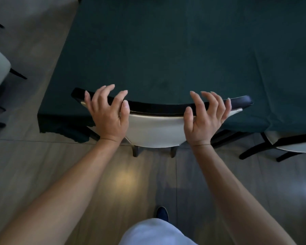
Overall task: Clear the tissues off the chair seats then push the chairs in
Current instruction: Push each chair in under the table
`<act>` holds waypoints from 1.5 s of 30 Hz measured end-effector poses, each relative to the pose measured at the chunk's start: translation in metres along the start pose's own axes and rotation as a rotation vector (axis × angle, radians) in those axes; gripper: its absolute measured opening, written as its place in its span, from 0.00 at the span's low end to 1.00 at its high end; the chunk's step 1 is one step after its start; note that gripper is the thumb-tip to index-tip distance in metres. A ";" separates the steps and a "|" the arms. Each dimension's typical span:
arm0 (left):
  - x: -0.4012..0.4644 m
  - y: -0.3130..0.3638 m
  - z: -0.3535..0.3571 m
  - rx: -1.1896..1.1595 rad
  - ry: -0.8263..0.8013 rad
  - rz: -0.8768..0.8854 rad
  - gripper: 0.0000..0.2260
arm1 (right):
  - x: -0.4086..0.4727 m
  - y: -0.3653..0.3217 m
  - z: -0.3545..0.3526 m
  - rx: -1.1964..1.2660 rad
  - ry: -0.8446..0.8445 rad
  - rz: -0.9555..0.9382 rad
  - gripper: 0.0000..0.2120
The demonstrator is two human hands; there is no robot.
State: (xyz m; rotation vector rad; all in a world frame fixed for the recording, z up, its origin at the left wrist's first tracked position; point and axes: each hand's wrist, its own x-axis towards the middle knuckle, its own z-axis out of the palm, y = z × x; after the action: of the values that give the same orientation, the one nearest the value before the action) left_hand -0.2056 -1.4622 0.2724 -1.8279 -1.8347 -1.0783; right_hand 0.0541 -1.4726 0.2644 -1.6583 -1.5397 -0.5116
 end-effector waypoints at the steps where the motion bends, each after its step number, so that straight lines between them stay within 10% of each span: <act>1: 0.000 0.000 0.001 0.000 -0.001 0.000 0.18 | 0.001 0.000 0.001 0.012 -0.002 0.000 0.20; 14: -0.001 -0.001 -0.005 -0.005 -0.076 0.002 0.18 | -0.003 0.003 -0.005 0.055 -0.082 -0.001 0.18; 29: 0.023 0.016 -0.059 0.104 -0.706 -0.130 0.22 | 0.025 0.006 -0.077 0.038 -0.769 -0.043 0.25; 45: 0.035 0.024 -0.083 -0.161 -0.821 -0.233 0.33 | 0.048 0.009 -0.099 0.116 -1.036 -0.037 0.31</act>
State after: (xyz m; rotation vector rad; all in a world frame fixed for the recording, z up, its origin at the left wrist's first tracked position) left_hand -0.2092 -1.4982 0.3580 -2.4328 -2.5070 -0.5678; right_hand 0.0928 -1.5172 0.3573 -1.9025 -2.2395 0.5261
